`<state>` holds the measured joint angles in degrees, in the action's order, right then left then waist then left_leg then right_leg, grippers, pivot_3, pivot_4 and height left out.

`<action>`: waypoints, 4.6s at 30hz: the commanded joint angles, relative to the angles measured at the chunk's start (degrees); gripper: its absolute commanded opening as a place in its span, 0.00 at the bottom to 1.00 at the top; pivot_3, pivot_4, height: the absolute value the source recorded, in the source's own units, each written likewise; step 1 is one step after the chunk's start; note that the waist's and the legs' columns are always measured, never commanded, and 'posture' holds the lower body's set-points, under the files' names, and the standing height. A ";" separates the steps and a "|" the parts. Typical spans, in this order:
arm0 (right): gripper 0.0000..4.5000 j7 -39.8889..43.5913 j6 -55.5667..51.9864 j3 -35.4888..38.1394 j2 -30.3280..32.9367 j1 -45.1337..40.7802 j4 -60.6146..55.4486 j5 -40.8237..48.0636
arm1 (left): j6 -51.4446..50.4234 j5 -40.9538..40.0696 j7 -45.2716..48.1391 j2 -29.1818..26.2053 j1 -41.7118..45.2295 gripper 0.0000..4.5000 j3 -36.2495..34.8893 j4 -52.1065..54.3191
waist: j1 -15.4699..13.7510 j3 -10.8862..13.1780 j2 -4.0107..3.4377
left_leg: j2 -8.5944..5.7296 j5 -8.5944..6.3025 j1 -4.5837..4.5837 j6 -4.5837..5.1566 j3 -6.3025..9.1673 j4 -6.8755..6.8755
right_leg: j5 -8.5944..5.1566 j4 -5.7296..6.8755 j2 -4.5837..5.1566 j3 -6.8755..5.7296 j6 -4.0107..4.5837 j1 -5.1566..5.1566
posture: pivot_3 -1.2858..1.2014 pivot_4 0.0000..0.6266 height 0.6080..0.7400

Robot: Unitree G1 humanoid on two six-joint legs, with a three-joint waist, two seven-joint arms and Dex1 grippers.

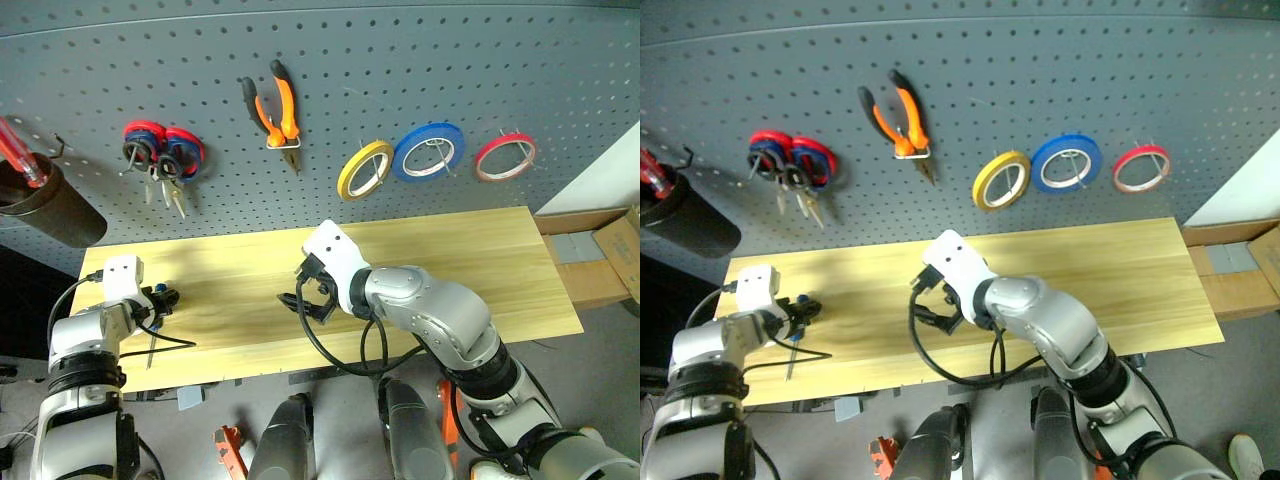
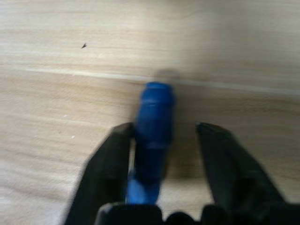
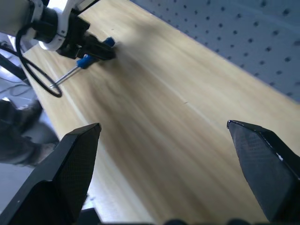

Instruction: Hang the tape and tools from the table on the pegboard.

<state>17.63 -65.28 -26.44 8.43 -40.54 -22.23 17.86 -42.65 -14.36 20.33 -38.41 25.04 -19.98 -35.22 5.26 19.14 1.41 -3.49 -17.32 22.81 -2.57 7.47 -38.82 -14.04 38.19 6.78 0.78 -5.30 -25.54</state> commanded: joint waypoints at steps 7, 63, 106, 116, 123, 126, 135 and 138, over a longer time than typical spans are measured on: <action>1.00 1.61 3.94 -0.21 0.95 -1.22 -1.12 -2.44 | -0.33 -2.48 -4.38 3.79 -9.79 0.15 -6.13 8.73 | 0.13 -0.01 0.00 | 0.10 0.00 0.00 -0.02 -0.03 0.06 | 0.00 0.00 0.15 -0.01 0.00 -0.08 | 0.48 0.60 1.00; 1.00 32.80 42.44 17.22 10.92 -7.10 7.94 7.84 | 35.05 -10.77 -5.51 -1.68 10.91 0.15 -13.28 33.58 | -3.51 -11.18 1.16 | 0.12 0.14 -1.15 -0.54 0.09 0.01 | 0.19 -0.27 -0.28 -0.17 0.19 1.19 | 0.53 0.12 1.00; 1.00 30.90 41.91 16.67 10.64 -6.13 6.98 6.47 | 55.26 -2.01 -12.84 4.52 11.71 0.99 -8.37 21.31 | -2.16 -11.18 1.16 | 0.11 0.14 -1.14 -0.54 0.18 -0.04 | 0.20 -0.23 -0.24 -0.15 0.19 1.16 | 0.51 0.14 1.00; 1.00 27.63 41.01 22.29 14.01 -2.19 4.82 7.36 | 31.40 -5.12 -4.09 5.02 7.25 0.99 7.51 45.49 | -1.80 -11.90 0.70 | 0.06 0.14 -1.17 -0.53 0.15 -0.05 | 0.21 -0.24 -0.23 -0.10 0.17 1.23 | 0.50 0.11 1.00; 1.00 22.32 39.27 25.59 16.73 8.65 -1.81 7.33 | 20.03 -2.65 -1.57 6.34 -8.86 0.99 18.56 59.57 | -0.49 -12.14 0.39 | 0.10 0.12 -1.41 -0.50 0.00 0.07 | 0.20 -0.20 -0.30 0.15 0.17 1.34 | 0.49 0.10 1.00; 1.00 18.61 40.06 25.02 15.58 16.69 -4.10 5.42 | 18.32 -2.97 -1.60 8.33 -15.00 0.99 19.68 59.71 | -0.52 -12.28 0.30 | 0.18 0.11 -1.55 -0.48 -0.01 0.05 | 0.20 -0.16 -0.39 0.19 0.17 1.44 | 0.49 0.09 1.00; 1.00 10.46 53.36 24.12 11.94 32.73 6.94 -6.33 | 25.37 1.21 -3.70 14.50 -28.01 0.99 16.43 43.27 | -0.64 -13.22 -0.30 | 0.26 -0.09 -2.39 -0.12 -0.35 0.08 | 0.18 -0.42 -0.49 0.20 0.13 2.38 | 0.48 0.06 1.00; 1.00 9.22 58.97 23.35 11.57 36.65 12.73 -9.80 | 29.73 2.17 -5.51 16.20 -29.12 0.99 13.88 36.69 | -0.74 -13.66 -0.29 | 0.27 -0.09 -2.41 -0.12 -0.36 0.07 | 0.18 -0.41 -0.50 0.21 0.13 2.38 | 0.48 0.05 1.00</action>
<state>27.76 -10.17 -3.46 20.27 -4.45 -10.55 9.57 -16.24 -12.96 16.27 -22.69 -4.25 -3.37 2.63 4.52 5.48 1.11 -3.21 -17.41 20.38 -2.70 7.11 -38.75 -13.85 37.77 6.28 0.98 -5.17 -23.15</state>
